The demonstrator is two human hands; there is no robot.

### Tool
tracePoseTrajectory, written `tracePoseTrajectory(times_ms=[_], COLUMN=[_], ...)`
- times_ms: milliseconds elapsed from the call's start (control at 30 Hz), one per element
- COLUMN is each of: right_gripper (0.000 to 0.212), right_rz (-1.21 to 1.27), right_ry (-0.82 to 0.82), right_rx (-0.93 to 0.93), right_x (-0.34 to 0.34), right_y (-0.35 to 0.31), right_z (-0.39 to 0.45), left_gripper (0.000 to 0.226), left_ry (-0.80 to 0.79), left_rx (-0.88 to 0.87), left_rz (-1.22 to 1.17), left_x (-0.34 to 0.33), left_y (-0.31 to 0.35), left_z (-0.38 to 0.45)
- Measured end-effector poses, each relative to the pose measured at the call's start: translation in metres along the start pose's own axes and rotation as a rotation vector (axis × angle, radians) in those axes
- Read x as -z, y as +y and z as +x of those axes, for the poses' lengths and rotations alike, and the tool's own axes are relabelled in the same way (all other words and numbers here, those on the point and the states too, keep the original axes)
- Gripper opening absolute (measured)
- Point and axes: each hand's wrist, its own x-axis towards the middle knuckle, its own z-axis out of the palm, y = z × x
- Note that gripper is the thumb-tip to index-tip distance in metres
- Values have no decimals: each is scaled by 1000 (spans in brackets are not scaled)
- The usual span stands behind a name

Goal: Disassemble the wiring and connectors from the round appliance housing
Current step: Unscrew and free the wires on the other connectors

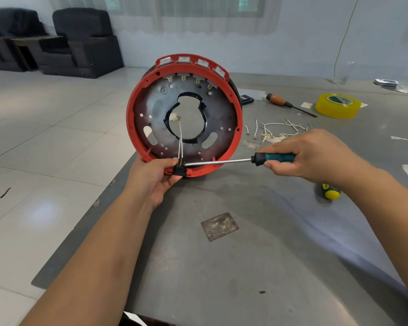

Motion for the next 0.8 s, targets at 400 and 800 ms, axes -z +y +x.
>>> tracePoseTrajectory(times_ms=[400, 800], right_gripper=[37, 42], right_rz=[-102, 142], right_ry=[-24, -46], right_rx=[33, -212], right_x=[8, -39], right_y=[-4, -7], right_z=[2, -32], left_gripper=[36, 35], left_ry=[-16, 18], left_rx=[5, 34], left_rz=[34, -56], left_x=[-1, 0], left_y=[-3, 1], left_z=[-1, -1])
